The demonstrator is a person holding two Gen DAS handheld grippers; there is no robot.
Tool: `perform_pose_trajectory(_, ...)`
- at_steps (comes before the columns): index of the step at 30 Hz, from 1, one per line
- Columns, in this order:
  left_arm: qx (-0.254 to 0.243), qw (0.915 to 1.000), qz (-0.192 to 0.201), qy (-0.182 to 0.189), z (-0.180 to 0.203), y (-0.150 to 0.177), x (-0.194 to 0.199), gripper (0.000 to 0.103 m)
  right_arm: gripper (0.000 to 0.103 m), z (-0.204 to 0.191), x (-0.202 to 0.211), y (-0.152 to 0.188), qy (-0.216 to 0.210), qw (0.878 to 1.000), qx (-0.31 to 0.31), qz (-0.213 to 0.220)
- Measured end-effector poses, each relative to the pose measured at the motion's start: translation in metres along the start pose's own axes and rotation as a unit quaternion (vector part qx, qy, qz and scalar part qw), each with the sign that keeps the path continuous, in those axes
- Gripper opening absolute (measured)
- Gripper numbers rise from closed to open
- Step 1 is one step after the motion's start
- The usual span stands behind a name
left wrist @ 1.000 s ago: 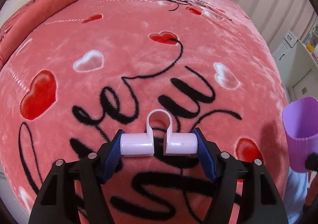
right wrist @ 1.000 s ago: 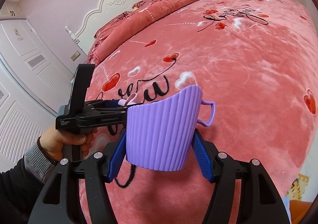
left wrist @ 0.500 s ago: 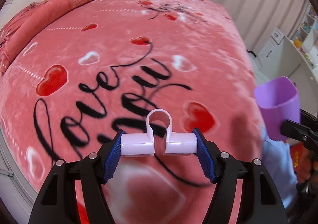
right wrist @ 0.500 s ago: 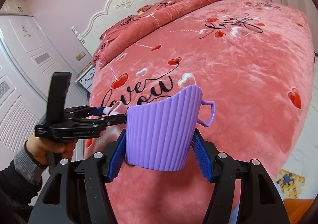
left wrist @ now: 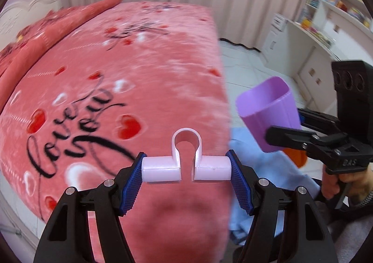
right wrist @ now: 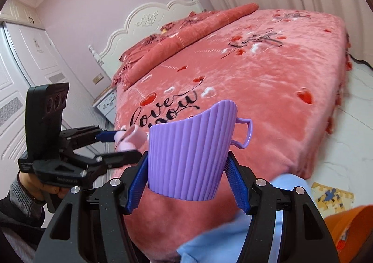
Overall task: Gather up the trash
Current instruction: 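Carry the purple cup and pink clip over the orange bin with both tools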
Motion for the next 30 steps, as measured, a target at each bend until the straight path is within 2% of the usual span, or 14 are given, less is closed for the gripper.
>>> perform_pose_trajectory(6, -0.058, 0.9979, -0.001, 0.029, 0.065, -0.011, -0.012, 0.069, 0.063, 0.042, 0.069, 0.014, 0.042, 0.997, -0.041, 0.051)
perform_pose_trajectory(12, -0.121, 0.9907, -0.01, 0.063, 0.128, -0.027, -0.037, 0.069, 0.063, 0.096, 0.137, 0.037, 0.099, 0.987, -0.086, 0.092)
perform_pose_trajectory(16, -0.157, 0.9835, -0.019, 0.087, 0.171, -0.038, -0.057, 0.069, 0.063, 0.138, 0.182, 0.056, 0.147, 0.974, -0.122, 0.119)
perform_pose_trajectory(22, -0.208, 0.9689, -0.038, 0.129, 0.236, -0.049, -0.092, 0.069, 0.063, 0.2, 0.247, 0.095, 0.21, 0.948, -0.188, 0.151)
perform_pose_trajectory(25, -0.227, 0.9614, -0.047, 0.149, 0.263, -0.052, -0.107, 0.069, 0.063, 0.224, 0.268, 0.111, 0.231, 0.935, -0.215, 0.162)
perform_pose_trajectory(30, -0.258, 0.9491, -0.066, 0.168, 0.304, -0.051, -0.128, 0.069, 0.063, 0.25, 0.293, 0.136, 0.25, 0.922, -0.241, 0.169)
Point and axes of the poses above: each gripper's, at about its wrist camera, not at the fingertips, and x roughly against the way its jaws point, z to its right, y to its underside, the point moved 6 cm from there along -x, roughly the way its jaws point, and after that the axes turned 1 degree about x, right-handed, at the moved point
